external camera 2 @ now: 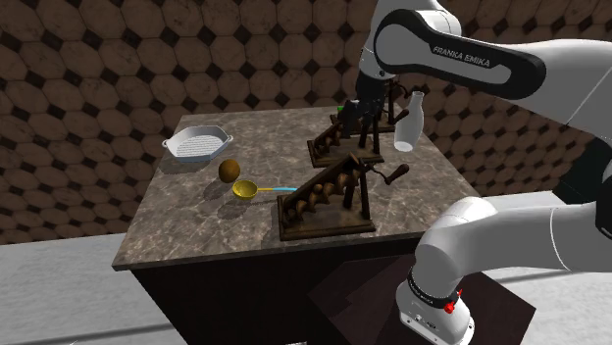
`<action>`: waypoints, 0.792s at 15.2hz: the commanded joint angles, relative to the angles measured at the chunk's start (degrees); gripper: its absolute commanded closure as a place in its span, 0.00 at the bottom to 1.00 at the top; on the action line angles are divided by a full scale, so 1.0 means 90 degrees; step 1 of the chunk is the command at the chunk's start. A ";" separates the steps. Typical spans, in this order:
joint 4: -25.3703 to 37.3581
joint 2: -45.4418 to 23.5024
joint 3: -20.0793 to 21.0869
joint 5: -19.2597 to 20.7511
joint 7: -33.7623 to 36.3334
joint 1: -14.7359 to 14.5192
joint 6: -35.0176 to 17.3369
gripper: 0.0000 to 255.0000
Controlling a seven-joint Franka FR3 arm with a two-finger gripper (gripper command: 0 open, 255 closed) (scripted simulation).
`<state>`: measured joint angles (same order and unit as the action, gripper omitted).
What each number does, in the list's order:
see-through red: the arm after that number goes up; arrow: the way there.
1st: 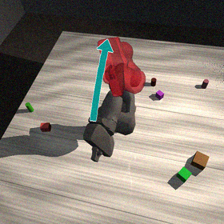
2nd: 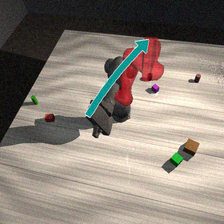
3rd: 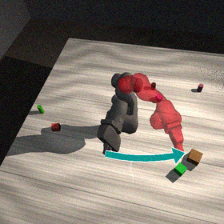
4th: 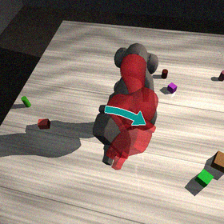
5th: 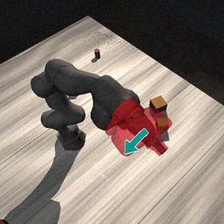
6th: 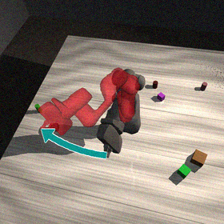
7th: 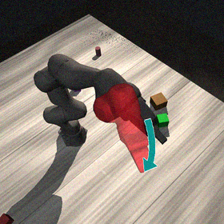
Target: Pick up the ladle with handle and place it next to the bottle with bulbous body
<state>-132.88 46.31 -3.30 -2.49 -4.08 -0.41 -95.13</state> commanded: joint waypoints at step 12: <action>-0.0176 -0.1924 0.0174 0.0204 -0.1391 -0.0733 -0.2119 0.00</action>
<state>-134.95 30.91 -1.85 -0.88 -15.33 -6.45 -112.67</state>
